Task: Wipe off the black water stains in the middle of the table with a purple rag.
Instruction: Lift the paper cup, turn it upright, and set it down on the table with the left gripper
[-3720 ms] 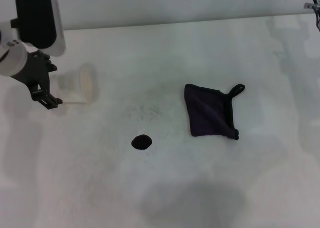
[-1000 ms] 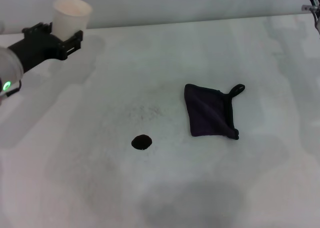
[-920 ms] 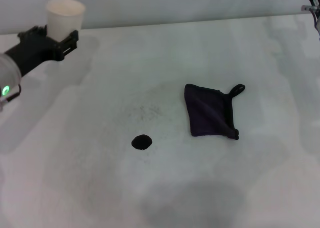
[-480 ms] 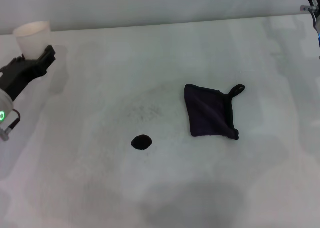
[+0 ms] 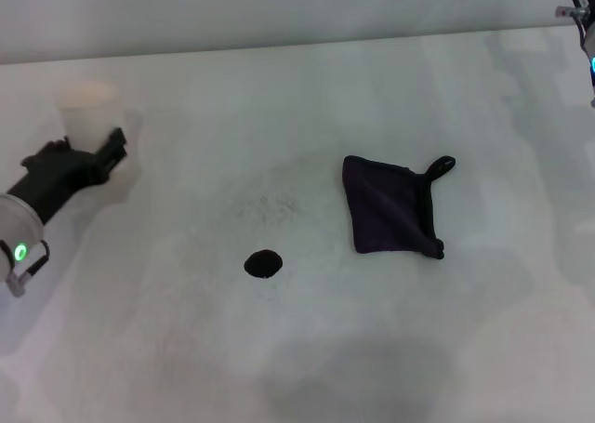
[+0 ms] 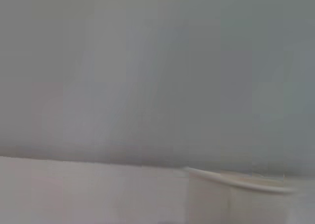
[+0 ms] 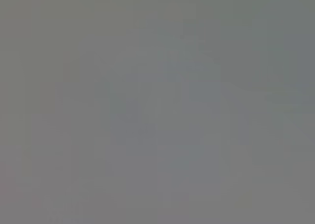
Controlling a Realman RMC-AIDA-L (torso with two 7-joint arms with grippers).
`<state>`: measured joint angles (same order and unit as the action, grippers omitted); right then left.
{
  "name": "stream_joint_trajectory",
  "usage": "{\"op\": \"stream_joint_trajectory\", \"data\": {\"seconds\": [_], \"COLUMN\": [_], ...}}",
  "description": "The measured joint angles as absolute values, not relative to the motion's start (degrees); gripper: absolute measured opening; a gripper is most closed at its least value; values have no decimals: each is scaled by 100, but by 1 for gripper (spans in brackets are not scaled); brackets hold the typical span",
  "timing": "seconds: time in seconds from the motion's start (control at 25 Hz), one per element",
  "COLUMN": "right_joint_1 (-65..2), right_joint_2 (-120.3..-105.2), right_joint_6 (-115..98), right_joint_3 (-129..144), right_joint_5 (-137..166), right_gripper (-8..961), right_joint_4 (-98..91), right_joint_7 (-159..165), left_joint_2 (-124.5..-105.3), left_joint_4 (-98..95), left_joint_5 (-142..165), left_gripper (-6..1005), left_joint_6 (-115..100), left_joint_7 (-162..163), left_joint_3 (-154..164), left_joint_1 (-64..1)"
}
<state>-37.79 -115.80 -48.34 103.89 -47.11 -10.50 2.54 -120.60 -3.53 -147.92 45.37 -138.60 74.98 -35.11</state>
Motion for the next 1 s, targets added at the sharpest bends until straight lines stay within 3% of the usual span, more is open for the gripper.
{"op": "stream_joint_trajectory", "data": {"seconds": [0.8,1.0], "right_joint_1": [-3746,-3735], "right_joint_2": [-11594,-11594], "right_joint_6": [-4834,-4843], "right_joint_3": [10464,10474], "right_joint_5": [-4711,-4711], "right_gripper": [840,840], "right_joint_4": [-1084,-1084], "right_joint_7": [254,255], "left_joint_2": [-12077,-12076], "left_joint_4": [-391,-400], "left_joint_5": [-14836,-14855], "left_gripper": [663,711], "left_joint_6": [4997,5046], "left_joint_7": [-14080,-14059], "left_joint_3": [7778,7754], "left_joint_1": [-3184,-3145]}}
